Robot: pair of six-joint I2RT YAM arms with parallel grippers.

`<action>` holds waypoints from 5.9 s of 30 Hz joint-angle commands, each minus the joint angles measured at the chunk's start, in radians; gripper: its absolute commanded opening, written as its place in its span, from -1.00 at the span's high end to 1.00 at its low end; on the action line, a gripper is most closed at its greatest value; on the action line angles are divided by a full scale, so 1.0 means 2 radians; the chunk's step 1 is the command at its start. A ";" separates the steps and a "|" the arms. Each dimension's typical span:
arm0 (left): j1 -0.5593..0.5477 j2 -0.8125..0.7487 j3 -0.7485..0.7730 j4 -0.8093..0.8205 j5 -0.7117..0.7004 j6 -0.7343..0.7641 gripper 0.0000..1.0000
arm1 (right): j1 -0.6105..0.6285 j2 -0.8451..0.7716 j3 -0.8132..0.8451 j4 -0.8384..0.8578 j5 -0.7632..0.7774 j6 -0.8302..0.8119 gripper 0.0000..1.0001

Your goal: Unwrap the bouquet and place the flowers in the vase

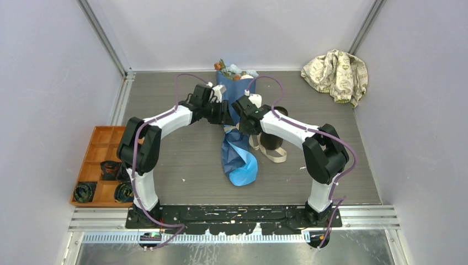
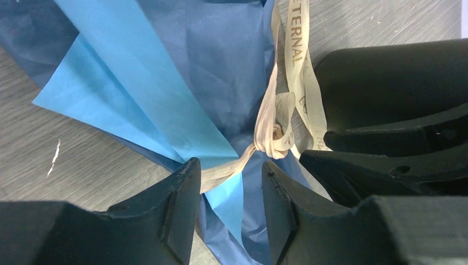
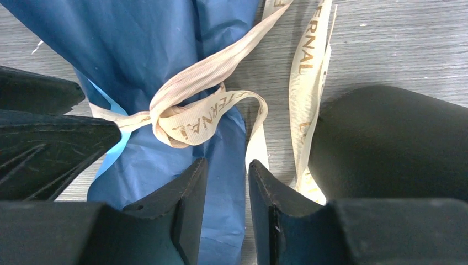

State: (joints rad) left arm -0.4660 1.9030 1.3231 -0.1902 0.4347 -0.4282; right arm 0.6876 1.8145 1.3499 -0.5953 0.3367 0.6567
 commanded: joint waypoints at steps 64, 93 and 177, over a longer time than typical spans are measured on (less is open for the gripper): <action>0.006 -0.010 0.073 -0.017 0.209 0.090 0.91 | -0.020 -0.085 -0.005 0.039 0.005 0.009 0.22; 0.059 -0.148 0.102 -0.022 0.121 -0.003 0.91 | -0.021 0.049 0.013 0.049 -0.042 0.015 0.24; 0.133 -0.132 0.011 0.112 0.134 -0.172 0.92 | 0.007 -0.028 0.075 0.156 -0.132 0.010 0.06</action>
State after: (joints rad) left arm -0.1856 1.6531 1.3319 -0.0616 0.6662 -0.7502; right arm 0.6811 1.7695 1.4422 -0.3889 0.1234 0.6613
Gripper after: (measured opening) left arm 0.043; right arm 0.455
